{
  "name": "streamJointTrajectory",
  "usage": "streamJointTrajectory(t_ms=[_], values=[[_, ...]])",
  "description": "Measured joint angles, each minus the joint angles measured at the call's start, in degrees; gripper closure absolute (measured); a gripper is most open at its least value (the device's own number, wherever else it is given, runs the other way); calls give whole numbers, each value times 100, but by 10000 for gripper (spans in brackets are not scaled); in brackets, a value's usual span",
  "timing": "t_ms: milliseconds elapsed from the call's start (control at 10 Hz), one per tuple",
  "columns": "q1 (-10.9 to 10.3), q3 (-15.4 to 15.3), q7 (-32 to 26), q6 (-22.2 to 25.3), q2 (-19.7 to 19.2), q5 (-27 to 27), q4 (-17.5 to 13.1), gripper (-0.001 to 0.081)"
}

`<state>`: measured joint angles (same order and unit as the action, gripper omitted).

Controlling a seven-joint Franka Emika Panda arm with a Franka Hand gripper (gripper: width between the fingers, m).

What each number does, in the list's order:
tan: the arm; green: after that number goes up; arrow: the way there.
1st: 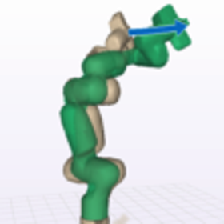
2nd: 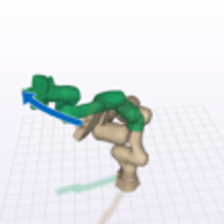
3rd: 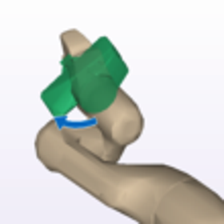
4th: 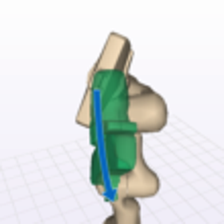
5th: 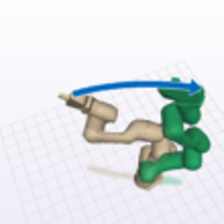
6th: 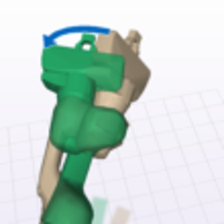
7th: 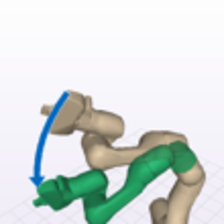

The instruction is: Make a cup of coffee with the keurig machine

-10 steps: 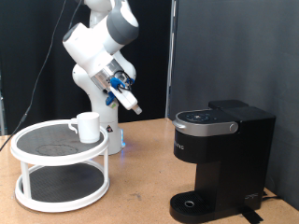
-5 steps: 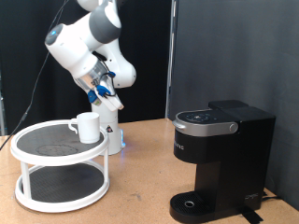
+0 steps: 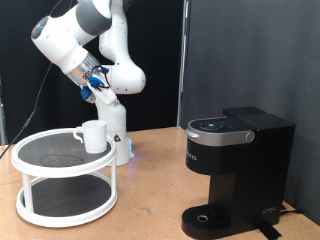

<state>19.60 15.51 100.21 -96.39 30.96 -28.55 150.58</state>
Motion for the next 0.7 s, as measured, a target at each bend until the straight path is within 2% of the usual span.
streamJointTrajectory(t_ms=[200, 300, 500, 700], values=[[84, 193, -223, -502, 90, -370, 227, 806], [171, 370, -355, -517, 146, -421, 281, 806], [346, 767, -534, -191, 200, -397, 237, 806], [473, 1103, -551, 315, 209, -249, 10, 806]])
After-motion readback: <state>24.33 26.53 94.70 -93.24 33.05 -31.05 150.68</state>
